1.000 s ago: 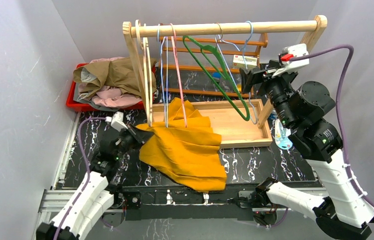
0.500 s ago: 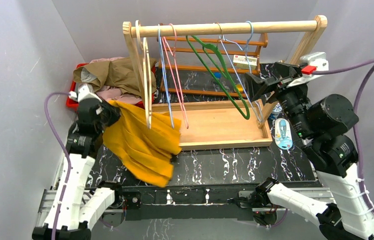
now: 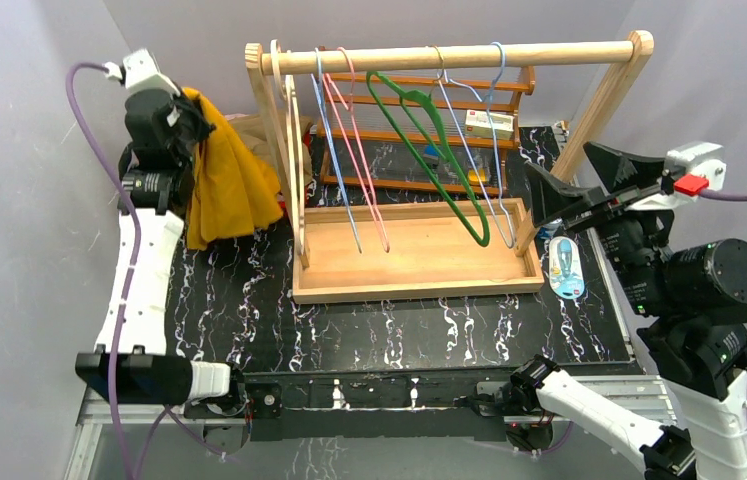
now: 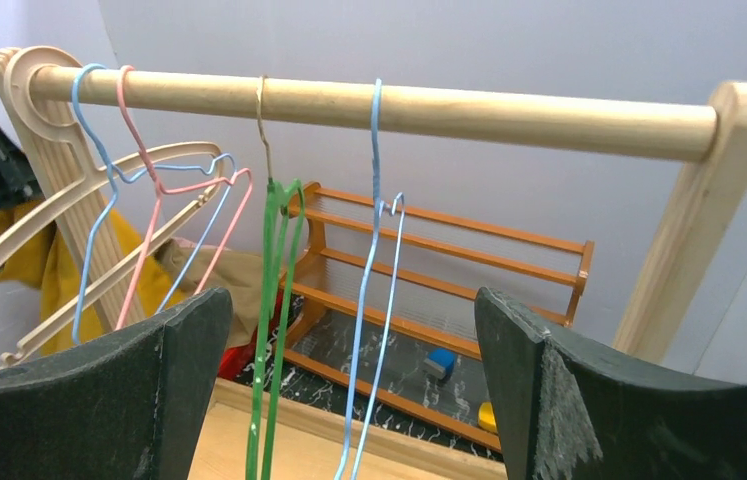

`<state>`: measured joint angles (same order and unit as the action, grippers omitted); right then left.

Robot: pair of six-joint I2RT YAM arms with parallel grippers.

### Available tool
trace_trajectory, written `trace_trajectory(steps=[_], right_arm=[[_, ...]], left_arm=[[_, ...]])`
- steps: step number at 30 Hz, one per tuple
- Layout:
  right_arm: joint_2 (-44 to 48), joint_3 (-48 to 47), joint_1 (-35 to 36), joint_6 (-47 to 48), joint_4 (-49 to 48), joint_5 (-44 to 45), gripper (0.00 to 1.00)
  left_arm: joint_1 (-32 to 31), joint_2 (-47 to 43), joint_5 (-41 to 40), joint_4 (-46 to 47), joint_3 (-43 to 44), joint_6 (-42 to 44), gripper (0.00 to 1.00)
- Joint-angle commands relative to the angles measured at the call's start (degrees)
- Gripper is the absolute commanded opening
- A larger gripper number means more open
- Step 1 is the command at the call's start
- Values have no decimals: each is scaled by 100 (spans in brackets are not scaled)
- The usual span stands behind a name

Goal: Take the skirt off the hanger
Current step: Place the skirt in the bin.

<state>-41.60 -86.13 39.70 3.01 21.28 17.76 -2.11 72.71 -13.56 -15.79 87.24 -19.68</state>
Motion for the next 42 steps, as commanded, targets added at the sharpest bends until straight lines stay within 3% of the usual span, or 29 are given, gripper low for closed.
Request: trace_trajectory(steps=[1, 6, 11, 15, 18, 23, 27, 31, 41, 42], right_arm=[[352, 317, -30, -174, -293, 324, 98], [340, 295, -28, -307, -243, 292, 98], [112, 74, -25, -330, -97, 165, 98], [57, 35, -24, -367, -96, 146, 98], [5, -77, -24, -362, -32, 186, 98], [15, -29, -29, -284, -114, 304, 98], [-74, 4, -24, -171, -144, 263, 98], [-142, -58, -27, -77, -82, 330, 98], [46, -1, -25, -330, 488, 648, 98], [55, 7, -24, -335, 583, 702, 98]], left_arm=[[84, 514, 163, 1509, 1343, 461, 0], [135, 1681, 762, 1816, 2905, 237, 0], [303, 2684, 994, 2310, 3920, 39, 0], [701, 3142, 1342, 2646, 3965, -519, 0], [1026, 3192, 1684, 2652, 3621, -825, 0], [1719, 2356, 2073, 2990, 1577, -973, 0], [2184, 2103, 2173, 2729, 636, -1004, 0], [2206, 2283, 2520, 2559, 237, -771, 0], [2223, 1878, 2047, 2818, -1281, -745, 0], [2225, 1830, 1974, 2748, -1337, -740, 5]])
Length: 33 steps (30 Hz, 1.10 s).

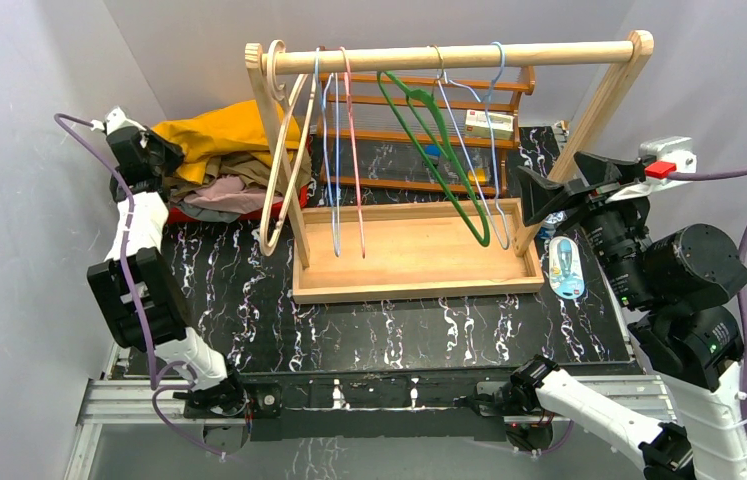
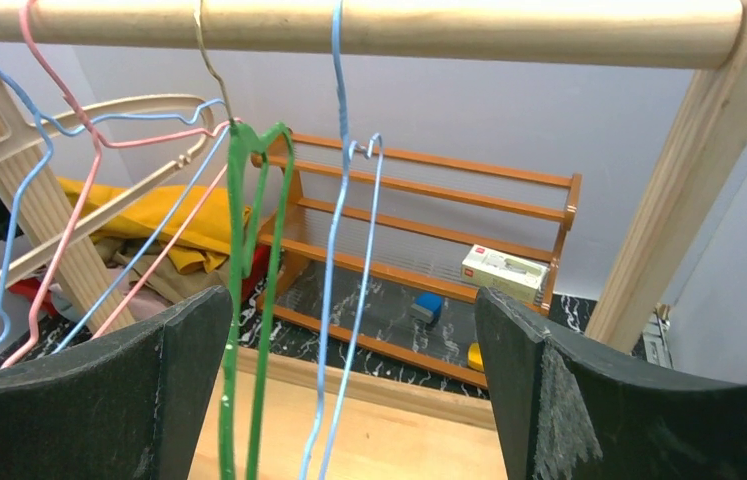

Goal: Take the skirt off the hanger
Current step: Place the skirt in the bin, then reset both arms

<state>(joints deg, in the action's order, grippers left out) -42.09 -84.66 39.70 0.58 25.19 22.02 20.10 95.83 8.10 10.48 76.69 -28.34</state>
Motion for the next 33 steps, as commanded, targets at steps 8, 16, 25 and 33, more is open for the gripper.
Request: trace_trajectory(steps=[8, 16, 25, 33], right_arm=[[138, -208, -26, -165, 758, 573, 98], [-5, -315, -28, -448, 1247, 678, 98], [-100, -311, -32, -751, 1104, 1160, 98], [-274, -765, -27, -447, 991, 1102, 98]], left_arm=[[4, -887, -403, -426, -377, 180, 76], [9, -1594, -1019, -1630, -49, 371, 98], [-274, -1966, 197, -2451, 1214, 961, 98], [-2569, -1880, -81, -2639, 3000, 2607, 98]])
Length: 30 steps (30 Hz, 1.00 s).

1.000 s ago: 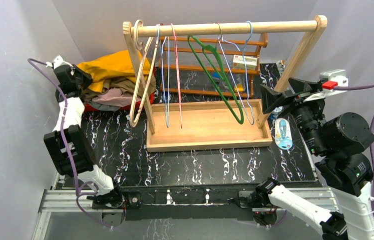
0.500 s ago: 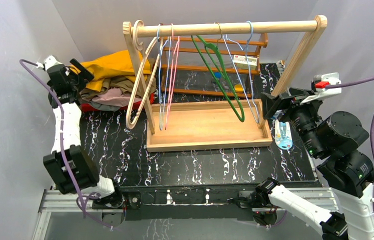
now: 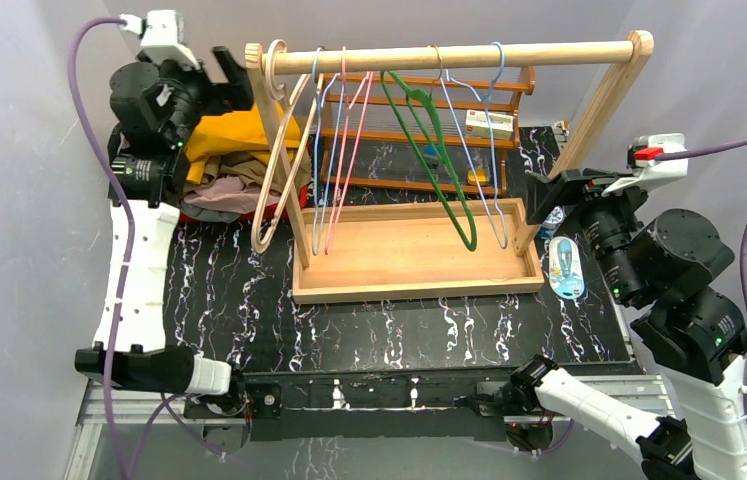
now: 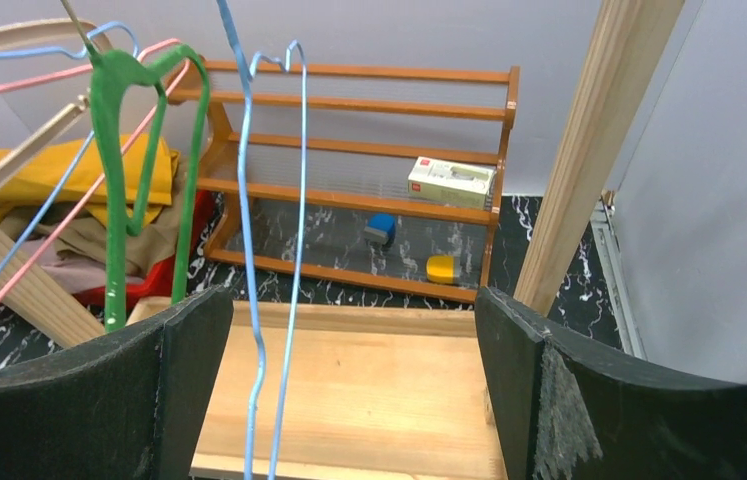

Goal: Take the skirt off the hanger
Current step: Reset both arms

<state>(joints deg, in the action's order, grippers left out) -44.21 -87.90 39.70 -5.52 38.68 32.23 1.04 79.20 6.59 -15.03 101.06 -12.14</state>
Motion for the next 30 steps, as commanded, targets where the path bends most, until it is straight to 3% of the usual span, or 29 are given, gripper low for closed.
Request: trace_trajectory(steps=[1, 12, 15, 19, 22, 30], right_arm=[[-98, -515, -24, 197, -334, 97, 98], [-412, -1032, -30, 525, -304, 204, 98], [-499, -1214, -33, 552, -261, 230, 98], [-538, -1462, -26, 543, -241, 159, 98], [-498, -1485, -29, 565, -279, 163, 98], [-482, -1434, -28, 533, -368, 150, 98]], left_arm=[[-696, -287, -27, -102, 653, 998, 98], [-717, -998, -923, -210, 1218, 957, 98], [-745, -1353, -317, 267, 1026, 1028, 98], [-749, -2136, 1164, 1626, 137, 762, 99], [-911, -2458, 1999, 2088, -259, 599, 99], [-1066, -2876, 1473, 2101, -942, 823, 99]])
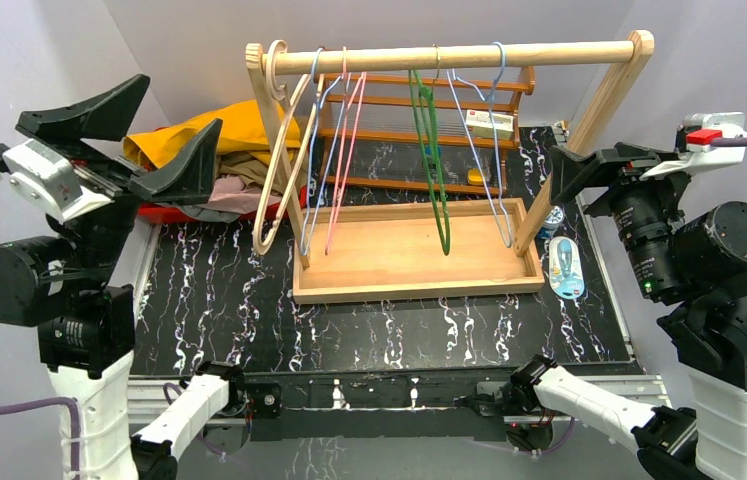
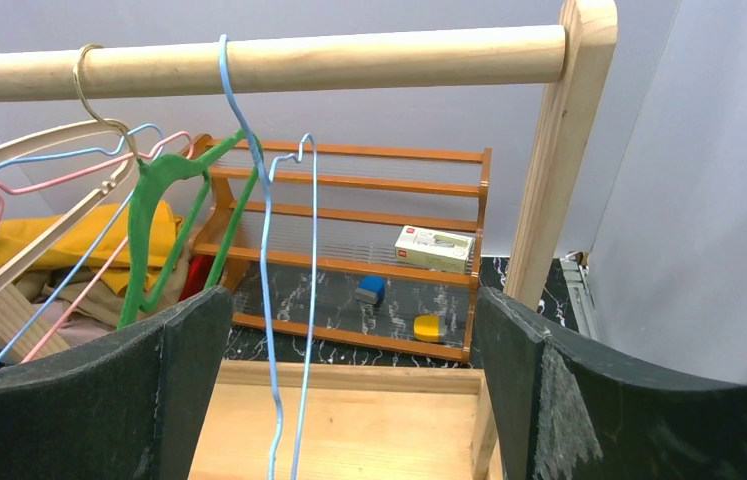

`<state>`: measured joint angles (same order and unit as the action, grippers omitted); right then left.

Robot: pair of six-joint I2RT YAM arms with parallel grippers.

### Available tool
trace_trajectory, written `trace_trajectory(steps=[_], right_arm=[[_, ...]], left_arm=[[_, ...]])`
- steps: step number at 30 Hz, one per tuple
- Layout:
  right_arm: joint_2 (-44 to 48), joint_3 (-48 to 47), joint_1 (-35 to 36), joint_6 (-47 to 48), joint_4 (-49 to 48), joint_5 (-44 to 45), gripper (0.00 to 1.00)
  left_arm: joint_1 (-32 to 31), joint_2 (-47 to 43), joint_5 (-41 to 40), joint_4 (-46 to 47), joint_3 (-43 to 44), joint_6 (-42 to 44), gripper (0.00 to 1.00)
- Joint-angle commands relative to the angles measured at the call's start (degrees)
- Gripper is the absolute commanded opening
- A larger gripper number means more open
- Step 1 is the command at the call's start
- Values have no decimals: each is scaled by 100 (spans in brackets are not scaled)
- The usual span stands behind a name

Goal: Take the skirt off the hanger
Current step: Reset both arms

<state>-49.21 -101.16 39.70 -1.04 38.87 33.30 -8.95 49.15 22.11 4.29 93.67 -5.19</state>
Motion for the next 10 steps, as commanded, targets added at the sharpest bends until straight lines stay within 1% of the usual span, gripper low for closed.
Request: trace_trajectory(steps=[1, 5, 8, 10], right_arm=[[19, -89, -25, 70, -411, 52, 98], [70, 21, -28, 49, -512, 124, 98], [400, 538, -33, 168, -902, -314, 98], [442, 507, -37, 156, -917, -341, 98]], left_arm=[[-85, 119, -161, 149, -227, 166, 98], [-161, 114, -316, 135, -286, 275, 99], [-209, 146, -353, 108, -296, 286, 98], [-207, 158, -369, 94, -296, 290, 98]])
